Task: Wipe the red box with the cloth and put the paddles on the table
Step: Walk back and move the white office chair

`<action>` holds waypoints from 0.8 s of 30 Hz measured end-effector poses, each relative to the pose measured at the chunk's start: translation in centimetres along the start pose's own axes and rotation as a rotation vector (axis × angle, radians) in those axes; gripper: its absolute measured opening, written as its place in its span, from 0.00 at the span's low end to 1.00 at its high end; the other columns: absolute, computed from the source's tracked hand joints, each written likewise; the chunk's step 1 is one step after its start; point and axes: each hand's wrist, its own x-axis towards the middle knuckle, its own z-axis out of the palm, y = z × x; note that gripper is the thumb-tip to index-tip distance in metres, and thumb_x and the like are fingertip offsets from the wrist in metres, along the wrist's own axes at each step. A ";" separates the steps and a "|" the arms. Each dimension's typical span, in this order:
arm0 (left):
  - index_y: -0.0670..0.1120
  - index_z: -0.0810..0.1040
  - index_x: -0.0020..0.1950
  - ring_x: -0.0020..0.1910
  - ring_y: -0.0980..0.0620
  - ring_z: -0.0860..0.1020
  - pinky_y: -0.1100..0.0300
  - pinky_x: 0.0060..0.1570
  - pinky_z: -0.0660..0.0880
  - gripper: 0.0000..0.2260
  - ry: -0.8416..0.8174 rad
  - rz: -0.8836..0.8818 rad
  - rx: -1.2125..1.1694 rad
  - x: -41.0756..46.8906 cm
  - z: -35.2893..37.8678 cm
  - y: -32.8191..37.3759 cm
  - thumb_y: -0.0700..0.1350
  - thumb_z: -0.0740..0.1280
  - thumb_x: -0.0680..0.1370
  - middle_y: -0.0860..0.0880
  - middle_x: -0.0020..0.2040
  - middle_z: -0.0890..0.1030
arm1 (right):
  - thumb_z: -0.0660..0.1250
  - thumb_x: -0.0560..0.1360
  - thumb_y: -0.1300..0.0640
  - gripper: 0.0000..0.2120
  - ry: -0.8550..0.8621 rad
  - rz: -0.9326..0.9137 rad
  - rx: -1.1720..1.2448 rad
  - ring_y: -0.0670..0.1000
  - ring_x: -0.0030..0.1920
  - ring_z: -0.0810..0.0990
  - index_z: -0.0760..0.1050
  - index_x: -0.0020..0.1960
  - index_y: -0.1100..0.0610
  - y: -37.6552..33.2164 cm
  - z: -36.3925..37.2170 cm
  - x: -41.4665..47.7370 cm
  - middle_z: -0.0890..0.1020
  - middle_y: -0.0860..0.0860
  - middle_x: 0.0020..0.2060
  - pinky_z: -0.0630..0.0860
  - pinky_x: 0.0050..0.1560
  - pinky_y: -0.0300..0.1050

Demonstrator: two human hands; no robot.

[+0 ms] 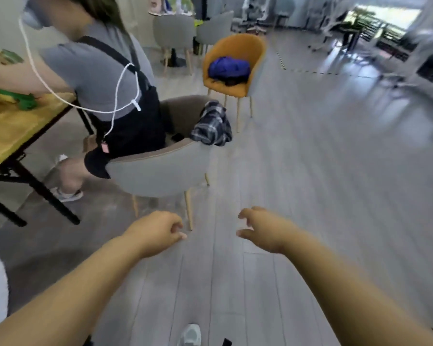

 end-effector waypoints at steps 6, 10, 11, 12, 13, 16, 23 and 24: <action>0.53 0.76 0.56 0.48 0.56 0.73 0.62 0.45 0.68 0.12 -0.097 0.252 0.072 10.0 -1.4 7.5 0.56 0.66 0.76 0.59 0.45 0.76 | 0.61 0.77 0.42 0.22 0.139 0.332 0.133 0.54 0.58 0.75 0.66 0.68 0.49 9.2 -1.7 -2.4 0.73 0.50 0.63 0.72 0.58 0.50; 0.52 0.76 0.56 0.47 0.57 0.74 0.62 0.45 0.68 0.11 -0.144 0.439 0.139 15.1 -2.0 13.2 0.54 0.65 0.77 0.61 0.42 0.74 | 0.61 0.78 0.42 0.22 0.212 0.515 0.226 0.52 0.57 0.76 0.66 0.68 0.50 14.1 -2.5 -5.0 0.74 0.50 0.61 0.73 0.58 0.49; 0.52 0.76 0.57 0.47 0.56 0.74 0.62 0.46 0.69 0.11 -0.156 0.485 0.163 16.2 -2.1 14.7 0.54 0.65 0.77 0.60 0.43 0.75 | 0.61 0.78 0.42 0.22 0.234 0.559 0.248 0.52 0.57 0.76 0.66 0.68 0.50 15.2 -2.5 -5.8 0.74 0.50 0.61 0.73 0.58 0.49; 0.51 0.76 0.57 0.47 0.56 0.75 0.63 0.46 0.69 0.11 -0.171 0.526 0.180 17.2 -2.0 16.2 0.53 0.65 0.77 0.58 0.45 0.75 | 0.61 0.78 0.42 0.22 0.254 0.606 0.275 0.52 0.57 0.76 0.66 0.68 0.50 16.3 -2.6 -6.6 0.75 0.49 0.61 0.73 0.58 0.49; 0.50 0.75 0.57 0.47 0.56 0.74 0.64 0.45 0.68 0.10 -0.185 0.564 0.188 18.2 -1.9 17.8 0.52 0.65 0.77 0.57 0.46 0.76 | 0.61 0.78 0.42 0.23 0.274 0.647 0.309 0.51 0.57 0.76 0.66 0.68 0.50 17.4 -2.6 -7.3 0.75 0.49 0.61 0.73 0.58 0.49; 0.48 0.77 0.55 0.45 0.54 0.75 0.66 0.43 0.70 0.10 -0.215 0.670 0.197 20.9 -1.1 23.0 0.50 0.66 0.77 0.54 0.47 0.77 | 0.62 0.77 0.42 0.23 0.322 0.760 0.415 0.51 0.55 0.76 0.67 0.68 0.50 20.9 -2.4 -9.7 0.76 0.50 0.59 0.74 0.56 0.48; 0.53 0.77 0.54 0.46 0.56 0.76 0.59 0.51 0.73 0.10 -0.253 0.840 0.233 26.3 2.0 37.3 0.54 0.66 0.76 0.58 0.46 0.77 | 0.63 0.77 0.43 0.22 0.418 0.961 0.487 0.50 0.52 0.78 0.67 0.68 0.50 31.1 -3.0 -14.5 0.77 0.49 0.57 0.76 0.54 0.49; 0.53 0.78 0.54 0.45 0.56 0.76 0.60 0.51 0.73 0.10 -0.254 0.854 0.228 26.9 2.4 39.4 0.55 0.66 0.75 0.58 0.45 0.77 | 0.63 0.77 0.43 0.22 0.430 0.981 0.490 0.50 0.52 0.78 0.67 0.68 0.50 32.7 -3.3 -15.1 0.77 0.49 0.57 0.76 0.54 0.49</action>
